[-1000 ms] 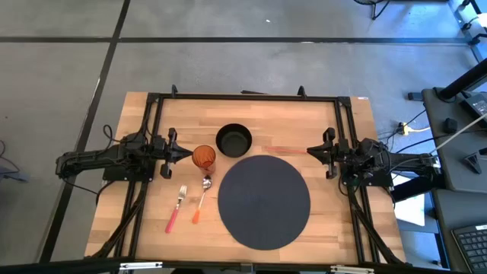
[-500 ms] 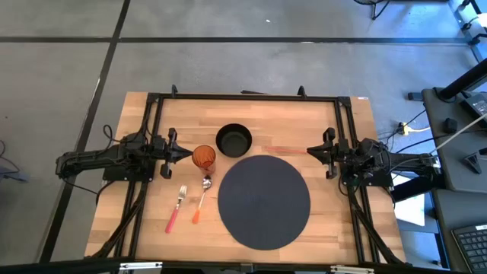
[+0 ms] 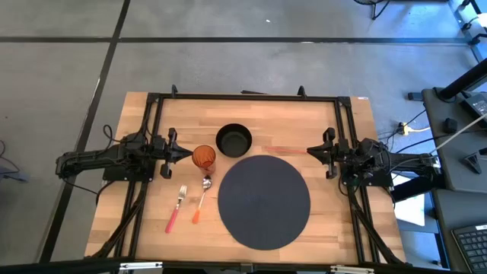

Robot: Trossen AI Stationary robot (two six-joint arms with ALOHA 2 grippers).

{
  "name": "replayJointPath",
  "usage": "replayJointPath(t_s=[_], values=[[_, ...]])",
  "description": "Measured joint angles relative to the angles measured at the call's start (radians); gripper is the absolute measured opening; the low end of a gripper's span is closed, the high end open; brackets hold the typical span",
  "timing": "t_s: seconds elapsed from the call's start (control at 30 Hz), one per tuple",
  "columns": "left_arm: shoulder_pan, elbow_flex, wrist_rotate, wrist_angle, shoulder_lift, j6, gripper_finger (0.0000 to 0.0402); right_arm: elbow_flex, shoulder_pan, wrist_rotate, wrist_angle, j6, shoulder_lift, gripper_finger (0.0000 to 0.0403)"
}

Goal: Pick & Place Utensil

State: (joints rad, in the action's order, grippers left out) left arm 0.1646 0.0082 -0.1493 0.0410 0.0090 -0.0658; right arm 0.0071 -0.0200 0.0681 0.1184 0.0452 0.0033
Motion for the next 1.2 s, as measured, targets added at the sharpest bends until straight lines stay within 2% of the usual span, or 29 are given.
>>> replayJointPath(t_s=[1.2], values=[[0.0, 0.0, 0.004, 0.008, 0.0, 0.036, 0.0004, 0.0, 0.0, 0.0, 0.0, 0.0, 0.0, 0.0035]])
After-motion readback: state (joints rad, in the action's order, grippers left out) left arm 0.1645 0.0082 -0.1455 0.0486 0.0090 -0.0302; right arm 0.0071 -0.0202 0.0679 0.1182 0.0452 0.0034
